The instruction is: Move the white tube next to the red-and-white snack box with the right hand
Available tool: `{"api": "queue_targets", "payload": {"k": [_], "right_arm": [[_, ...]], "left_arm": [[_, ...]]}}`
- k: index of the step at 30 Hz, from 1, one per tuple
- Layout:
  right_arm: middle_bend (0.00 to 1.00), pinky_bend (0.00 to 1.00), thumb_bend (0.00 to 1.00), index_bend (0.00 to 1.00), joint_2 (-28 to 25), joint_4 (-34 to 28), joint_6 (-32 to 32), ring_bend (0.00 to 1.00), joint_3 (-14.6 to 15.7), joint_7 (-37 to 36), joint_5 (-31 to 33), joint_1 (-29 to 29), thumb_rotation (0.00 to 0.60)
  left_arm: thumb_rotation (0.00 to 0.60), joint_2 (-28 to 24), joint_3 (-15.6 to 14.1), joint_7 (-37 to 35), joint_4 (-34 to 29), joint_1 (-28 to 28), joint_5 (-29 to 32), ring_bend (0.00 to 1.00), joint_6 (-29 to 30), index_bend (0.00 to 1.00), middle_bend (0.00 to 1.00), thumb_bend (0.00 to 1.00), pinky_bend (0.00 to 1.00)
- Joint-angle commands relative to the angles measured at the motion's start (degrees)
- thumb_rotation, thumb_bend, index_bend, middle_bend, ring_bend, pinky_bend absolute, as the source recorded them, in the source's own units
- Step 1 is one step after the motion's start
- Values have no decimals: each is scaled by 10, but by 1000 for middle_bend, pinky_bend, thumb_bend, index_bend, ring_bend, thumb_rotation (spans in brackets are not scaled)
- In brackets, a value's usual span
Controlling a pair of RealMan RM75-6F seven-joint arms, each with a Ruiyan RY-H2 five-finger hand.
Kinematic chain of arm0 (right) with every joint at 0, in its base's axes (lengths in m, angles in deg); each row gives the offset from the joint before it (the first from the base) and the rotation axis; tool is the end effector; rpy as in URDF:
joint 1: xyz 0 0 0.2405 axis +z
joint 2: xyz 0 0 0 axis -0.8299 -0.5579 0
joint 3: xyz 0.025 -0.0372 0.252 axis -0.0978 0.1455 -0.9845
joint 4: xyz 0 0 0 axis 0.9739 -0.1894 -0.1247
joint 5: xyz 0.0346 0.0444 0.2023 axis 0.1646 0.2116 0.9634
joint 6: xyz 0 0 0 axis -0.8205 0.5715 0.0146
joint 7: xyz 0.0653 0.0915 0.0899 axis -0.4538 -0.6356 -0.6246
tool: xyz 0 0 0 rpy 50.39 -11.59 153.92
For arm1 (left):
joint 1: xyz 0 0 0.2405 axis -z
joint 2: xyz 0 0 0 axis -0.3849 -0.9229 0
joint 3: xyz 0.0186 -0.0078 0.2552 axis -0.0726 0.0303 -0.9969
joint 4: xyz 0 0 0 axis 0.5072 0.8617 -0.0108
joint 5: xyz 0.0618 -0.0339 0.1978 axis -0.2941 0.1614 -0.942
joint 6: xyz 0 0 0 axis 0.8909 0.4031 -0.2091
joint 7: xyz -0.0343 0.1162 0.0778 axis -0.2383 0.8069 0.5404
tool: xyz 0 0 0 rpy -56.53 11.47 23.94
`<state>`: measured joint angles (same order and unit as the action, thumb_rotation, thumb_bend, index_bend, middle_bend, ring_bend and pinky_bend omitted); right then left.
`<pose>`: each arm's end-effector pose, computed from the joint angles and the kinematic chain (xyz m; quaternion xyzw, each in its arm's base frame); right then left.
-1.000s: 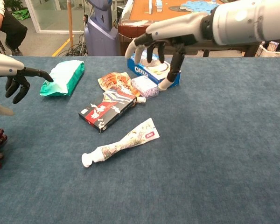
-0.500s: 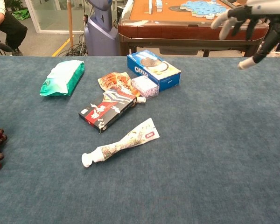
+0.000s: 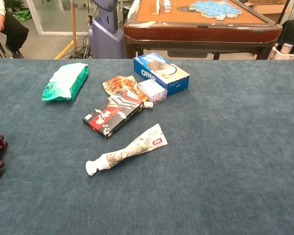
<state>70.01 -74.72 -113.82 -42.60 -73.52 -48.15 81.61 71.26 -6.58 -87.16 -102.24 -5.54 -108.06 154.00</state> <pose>-0.2736 -0.2664 0.1622 0.6458 -0.3703 0.3672 0.5577 -0.3185 0.2446 0.1580 -0.5821 -0.3799 -0.3647 0.6196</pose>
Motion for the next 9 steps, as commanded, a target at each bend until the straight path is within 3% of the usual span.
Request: {"api": "queue_targets", "payload": {"k": [1, 9], "right_arm": [[410, 317, 127, 366, 6, 5, -25, 335, 13, -21, -27, -38, 600], [433, 317, 127, 406, 13, 11, -56, 347, 10, -43, -63, -79, 600]], "left_arm": [[600, -1, -7, 1, -6, -22, -8, 328, 13, 91, 322, 197, 254], [600, -8, -12, 9, -34, -51, -32, 328, 36, 98, 322, 197, 242]]}}
